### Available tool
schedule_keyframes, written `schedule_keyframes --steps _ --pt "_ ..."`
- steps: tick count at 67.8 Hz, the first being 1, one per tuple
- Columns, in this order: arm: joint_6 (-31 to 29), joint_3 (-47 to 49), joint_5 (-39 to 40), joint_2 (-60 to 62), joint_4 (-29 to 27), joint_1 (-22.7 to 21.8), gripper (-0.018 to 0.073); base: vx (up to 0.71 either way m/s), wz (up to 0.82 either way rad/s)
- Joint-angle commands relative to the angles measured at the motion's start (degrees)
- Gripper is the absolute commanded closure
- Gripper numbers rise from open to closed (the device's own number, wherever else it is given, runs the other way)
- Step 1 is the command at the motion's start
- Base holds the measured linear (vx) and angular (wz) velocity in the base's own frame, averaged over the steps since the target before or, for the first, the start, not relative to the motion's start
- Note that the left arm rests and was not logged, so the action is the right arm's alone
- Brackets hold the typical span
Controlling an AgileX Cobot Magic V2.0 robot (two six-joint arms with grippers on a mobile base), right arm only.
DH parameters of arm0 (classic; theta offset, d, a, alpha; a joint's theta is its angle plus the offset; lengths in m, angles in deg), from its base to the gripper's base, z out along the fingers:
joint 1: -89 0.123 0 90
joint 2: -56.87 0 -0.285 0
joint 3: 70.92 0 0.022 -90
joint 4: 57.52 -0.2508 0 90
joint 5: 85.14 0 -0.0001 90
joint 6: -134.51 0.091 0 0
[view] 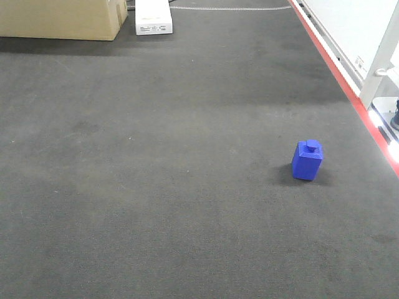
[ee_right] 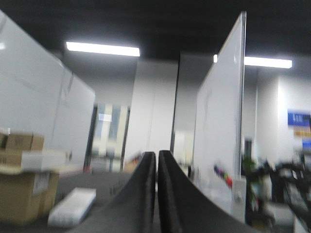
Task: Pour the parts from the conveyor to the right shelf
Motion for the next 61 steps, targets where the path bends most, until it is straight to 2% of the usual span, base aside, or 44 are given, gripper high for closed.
schedule_keyframes --steps 1,8,18,27,36,44,50,61 --pt "-0.50 8.36 -11.46 -7.32 0.30 0.02 0.0565 0.00 0.00" --pt "-0.50 15.14 -23.20 -16.34 0.30 0.02 0.0564 0.00 0.00" --pt "-0.11 18.92 -27.81 -27.53 -0.77 0.02 0.0524 0.00 0.00" --pt "-0.11 18.89 -27.67 -35.06 -3.54 0.02 0.0372 0.00 0.00" --pt "-0.50 18.89 -27.56 -40.86 -5.10 0.02 0.0092 0.00 0.00" --pt "-0.50 18.84 -24.57 -45.03 -4.38 0.02 -0.0085 0.00 0.00" --pt "-0.01 18.86 -22.86 -47.11 -4.98 0.02 -0.0142 0.00 0.00" --pt "2.24 21.62 -27.91 -50.72 -7.71 0.02 -0.0132 0.00 0.00"
